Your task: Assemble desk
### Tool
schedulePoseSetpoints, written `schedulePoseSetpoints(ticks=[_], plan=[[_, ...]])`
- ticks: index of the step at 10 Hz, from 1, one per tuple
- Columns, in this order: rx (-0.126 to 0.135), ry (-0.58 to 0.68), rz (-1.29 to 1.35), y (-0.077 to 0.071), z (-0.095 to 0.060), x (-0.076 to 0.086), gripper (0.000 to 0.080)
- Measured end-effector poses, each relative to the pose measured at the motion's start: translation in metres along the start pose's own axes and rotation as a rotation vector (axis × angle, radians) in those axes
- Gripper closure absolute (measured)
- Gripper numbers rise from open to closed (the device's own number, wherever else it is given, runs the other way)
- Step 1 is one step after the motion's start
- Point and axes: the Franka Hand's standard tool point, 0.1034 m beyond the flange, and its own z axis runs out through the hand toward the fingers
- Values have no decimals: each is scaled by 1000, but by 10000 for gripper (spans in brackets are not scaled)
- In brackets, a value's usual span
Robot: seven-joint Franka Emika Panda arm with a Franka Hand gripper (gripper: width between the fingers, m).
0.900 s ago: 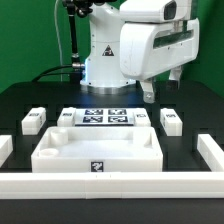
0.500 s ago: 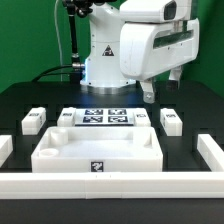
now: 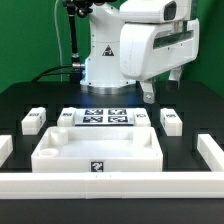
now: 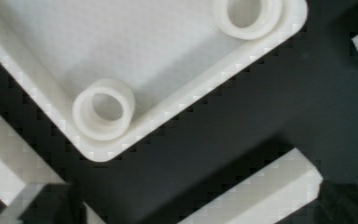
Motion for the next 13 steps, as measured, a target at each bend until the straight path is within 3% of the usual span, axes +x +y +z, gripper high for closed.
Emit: schedulePoseSetpoints(ticks=[3, 4, 6, 8, 10, 12, 13], plan=[[-9, 6, -75, 2, 1, -5, 150], [-29, 16, -156, 0, 6, -28, 150], [-18, 1, -368, -4, 22, -78, 150], [-10, 3, -557, -3, 44, -113, 150], [-27, 20, -620, 1, 68, -127, 150], [6, 17, -615, -3, 88, -131, 150], [1, 22, -611, -2, 97, -131, 150]])
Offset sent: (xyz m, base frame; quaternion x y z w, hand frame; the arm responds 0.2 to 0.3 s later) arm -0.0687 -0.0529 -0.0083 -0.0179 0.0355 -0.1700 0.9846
